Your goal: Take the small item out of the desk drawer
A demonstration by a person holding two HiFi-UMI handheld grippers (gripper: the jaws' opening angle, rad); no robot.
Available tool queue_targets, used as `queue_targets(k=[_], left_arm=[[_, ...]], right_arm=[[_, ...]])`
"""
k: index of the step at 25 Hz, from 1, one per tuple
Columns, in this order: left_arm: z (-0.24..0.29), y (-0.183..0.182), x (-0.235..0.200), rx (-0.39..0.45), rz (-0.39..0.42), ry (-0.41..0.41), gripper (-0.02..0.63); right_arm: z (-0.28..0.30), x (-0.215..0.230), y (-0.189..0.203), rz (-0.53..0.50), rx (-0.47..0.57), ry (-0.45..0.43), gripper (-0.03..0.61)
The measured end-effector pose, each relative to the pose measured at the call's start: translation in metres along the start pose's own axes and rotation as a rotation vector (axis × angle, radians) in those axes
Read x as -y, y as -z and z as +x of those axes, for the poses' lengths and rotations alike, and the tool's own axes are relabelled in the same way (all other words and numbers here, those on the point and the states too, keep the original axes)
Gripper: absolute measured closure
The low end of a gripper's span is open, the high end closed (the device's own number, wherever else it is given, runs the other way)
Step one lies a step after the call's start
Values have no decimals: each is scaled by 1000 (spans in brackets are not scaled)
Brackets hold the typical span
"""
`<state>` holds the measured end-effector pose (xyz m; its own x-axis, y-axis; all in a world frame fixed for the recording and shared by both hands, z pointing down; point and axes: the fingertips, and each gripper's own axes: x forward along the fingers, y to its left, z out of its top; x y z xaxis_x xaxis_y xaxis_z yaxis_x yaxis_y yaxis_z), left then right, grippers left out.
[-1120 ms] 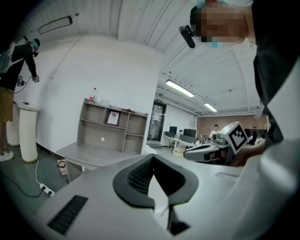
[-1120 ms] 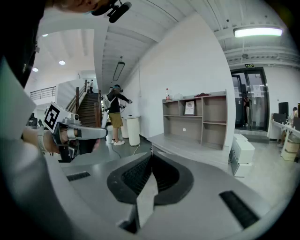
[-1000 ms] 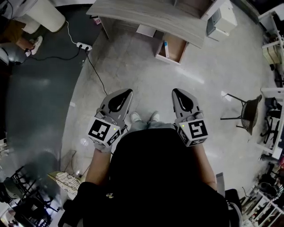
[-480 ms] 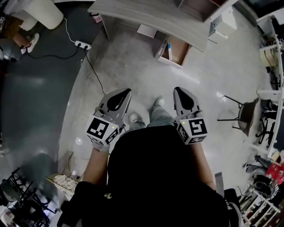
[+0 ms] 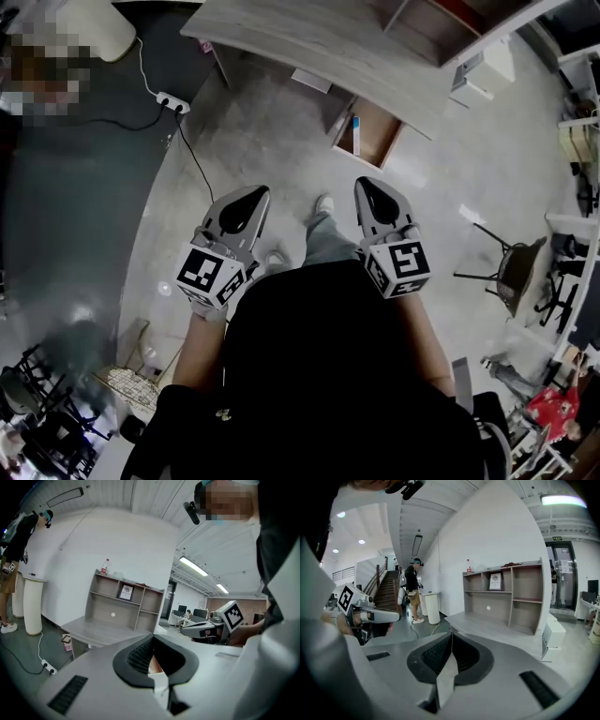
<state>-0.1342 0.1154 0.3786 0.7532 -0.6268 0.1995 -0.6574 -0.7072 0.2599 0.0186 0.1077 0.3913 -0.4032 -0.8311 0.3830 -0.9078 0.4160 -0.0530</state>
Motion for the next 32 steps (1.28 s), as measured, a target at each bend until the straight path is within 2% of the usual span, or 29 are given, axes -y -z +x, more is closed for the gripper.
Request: queue_targets(k=[9, 15, 26, 32], left_arm=[[125, -25, 2, -61, 14, -21, 606], [176, -32, 1, -94, 22, -47, 606], [199, -38, -22, -107, -3, -74, 606], [205, -37, -42, -136, 5, -37, 606]], right_arm=[[52, 112, -4, 16, -54, -66, 580], [78, 166, 10, 42, -109, -82, 580], [119, 199, 52, 43, -250, -75, 578], [148, 207, 84, 69, -342, -40, 528]])
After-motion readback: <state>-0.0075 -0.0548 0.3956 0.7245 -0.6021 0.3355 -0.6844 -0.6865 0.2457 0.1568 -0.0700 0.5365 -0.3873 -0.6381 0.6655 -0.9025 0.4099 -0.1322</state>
